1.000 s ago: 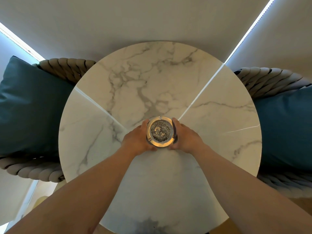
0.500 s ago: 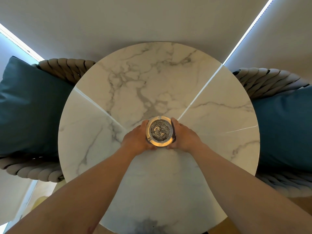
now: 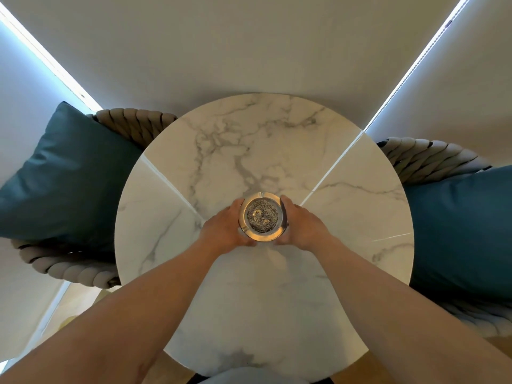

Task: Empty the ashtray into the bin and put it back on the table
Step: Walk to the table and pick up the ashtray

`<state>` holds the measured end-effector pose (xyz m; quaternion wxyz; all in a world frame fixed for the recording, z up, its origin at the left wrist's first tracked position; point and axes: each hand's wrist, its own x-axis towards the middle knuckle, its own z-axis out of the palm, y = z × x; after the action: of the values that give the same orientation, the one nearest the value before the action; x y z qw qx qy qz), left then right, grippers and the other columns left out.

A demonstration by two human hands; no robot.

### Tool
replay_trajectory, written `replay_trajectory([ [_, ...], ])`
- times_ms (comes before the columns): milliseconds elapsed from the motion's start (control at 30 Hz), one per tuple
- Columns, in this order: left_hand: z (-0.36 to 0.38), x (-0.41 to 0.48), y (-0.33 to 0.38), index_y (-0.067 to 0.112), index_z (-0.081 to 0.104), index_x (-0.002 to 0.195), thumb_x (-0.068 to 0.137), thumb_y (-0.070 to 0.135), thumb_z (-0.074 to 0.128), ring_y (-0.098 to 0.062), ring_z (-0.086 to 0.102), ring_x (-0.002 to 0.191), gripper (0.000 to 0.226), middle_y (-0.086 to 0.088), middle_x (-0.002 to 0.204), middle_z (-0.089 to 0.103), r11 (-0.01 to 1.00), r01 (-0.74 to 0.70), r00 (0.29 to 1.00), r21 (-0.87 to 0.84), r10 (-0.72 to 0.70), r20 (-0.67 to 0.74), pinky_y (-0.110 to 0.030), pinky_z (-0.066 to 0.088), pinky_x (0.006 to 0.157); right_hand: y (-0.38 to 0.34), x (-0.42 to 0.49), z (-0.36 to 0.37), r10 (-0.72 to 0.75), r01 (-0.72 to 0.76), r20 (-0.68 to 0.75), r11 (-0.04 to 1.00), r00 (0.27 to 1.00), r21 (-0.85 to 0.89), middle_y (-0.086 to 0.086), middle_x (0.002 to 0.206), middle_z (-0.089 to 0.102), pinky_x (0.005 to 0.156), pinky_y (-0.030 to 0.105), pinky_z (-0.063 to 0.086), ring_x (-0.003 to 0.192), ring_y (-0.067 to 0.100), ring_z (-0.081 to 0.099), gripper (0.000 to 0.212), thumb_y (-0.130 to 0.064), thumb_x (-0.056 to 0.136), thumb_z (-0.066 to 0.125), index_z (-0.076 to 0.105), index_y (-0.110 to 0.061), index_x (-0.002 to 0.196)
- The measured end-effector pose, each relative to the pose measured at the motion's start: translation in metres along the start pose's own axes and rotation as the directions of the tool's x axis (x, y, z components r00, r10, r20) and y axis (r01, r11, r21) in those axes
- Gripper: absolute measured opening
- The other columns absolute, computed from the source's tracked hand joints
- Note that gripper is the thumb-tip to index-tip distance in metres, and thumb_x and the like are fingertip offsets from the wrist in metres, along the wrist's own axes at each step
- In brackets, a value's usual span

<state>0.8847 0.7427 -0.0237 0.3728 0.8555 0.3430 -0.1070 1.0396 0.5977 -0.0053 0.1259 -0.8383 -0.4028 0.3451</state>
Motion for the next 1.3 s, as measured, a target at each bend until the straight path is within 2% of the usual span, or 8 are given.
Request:
replay_trajectory([
  [167, -0.009, -0.023, 0.006, 0.034, 0.028, 0.137, 0.049, 0.053, 0.089, -0.017, 0.06, 0.109, 0.109, 0.009, 0.122, 0.061, 0.999, -0.018, 0.999, 0.049, 0.02, -0.034, -0.041, 0.051, 0.086, -0.014, -0.021, -0.009, -0.028, 0.028, 0.002, 1.0, 1.0, 0.0, 0.004, 0.119, 0.06, 0.087, 0.042, 0.052, 0.106, 0.027, 0.06, 0.109, -0.038, 0.058, 0.091, 0.026, -0.021, 0.144],
  [467, -0.015, -0.063, 0.011, 0.034, 0.032, 0.135, 0.049, 0.051, 0.091, -0.015, 0.062, 0.107, 0.105, 0.01, 0.12, 0.064, 0.998, -0.049, 0.997, 0.034, 0.051, -0.066, -0.034, 0.049, 0.08, -0.027, -0.057, -0.011, -0.09, 0.089, -0.016, 0.996, 0.996, -0.02, 0.005, 0.122, 0.06, 0.089, 0.043, 0.052, 0.107, 0.027, 0.059, 0.11, -0.036, 0.059, 0.091, 0.026, -0.019, 0.146],
  [633, -0.015, -0.076, 0.01, 0.032, 0.031, 0.139, 0.048, 0.051, 0.091, -0.015, 0.063, 0.11, 0.111, 0.009, 0.124, 0.064, 0.999, -0.043, 0.995, 0.017, 0.044, -0.086, -0.041, 0.052, 0.088, -0.031, -0.066, -0.011, -0.123, 0.122, -0.024, 0.992, 0.992, -0.018, 0.005, 0.118, 0.062, 0.088, 0.044, 0.052, 0.102, 0.027, 0.061, 0.104, -0.034, 0.058, 0.092, 0.031, -0.02, 0.141],
  [767, -0.014, -0.088, 0.004, 0.036, 0.031, 0.138, 0.048, 0.051, 0.092, -0.013, 0.063, 0.107, 0.109, 0.012, 0.122, 0.064, 0.999, -0.035, 0.993, -0.017, 0.033, -0.117, -0.04, 0.052, 0.086, -0.036, -0.066, -0.007, -0.164, 0.164, -0.01, 0.986, 0.986, -0.029, 0.005, 0.114, 0.063, 0.086, 0.044, 0.052, 0.098, 0.026, 0.061, 0.096, -0.032, 0.058, 0.092, 0.036, -0.019, 0.134],
  [1033, 0.005, -0.123, -0.022, 0.035, 0.039, 0.13, 0.048, 0.051, 0.092, -0.014, 0.065, 0.102, 0.099, 0.011, 0.112, 0.068, 0.992, 0.062, 0.981, -0.108, -0.081, -0.178, -0.043, 0.054, 0.085, -0.049, -0.063, 0.018, -0.251, 0.258, 0.108, 0.965, 0.962, -0.051, 0.006, 0.111, 0.064, 0.086, 0.047, 0.052, 0.096, 0.028, 0.062, 0.093, -0.03, 0.06, 0.092, 0.036, -0.018, 0.133],
  [1300, 0.025, -0.181, -0.056, 0.036, 0.035, 0.134, 0.05, 0.049, 0.092, -0.015, 0.064, 0.104, 0.103, 0.011, 0.116, 0.066, 0.953, 0.168, 0.932, -0.252, -0.237, -0.275, -0.045, 0.053, 0.087, -0.082, -0.065, 0.055, -0.384, 0.413, 0.231, 0.906, 0.894, -0.093, 0.001, 0.099, 0.067, 0.081, 0.044, 0.054, 0.087, 0.026, 0.064, 0.094, -0.029, 0.056, 0.093, 0.038, -0.018, 0.132],
])
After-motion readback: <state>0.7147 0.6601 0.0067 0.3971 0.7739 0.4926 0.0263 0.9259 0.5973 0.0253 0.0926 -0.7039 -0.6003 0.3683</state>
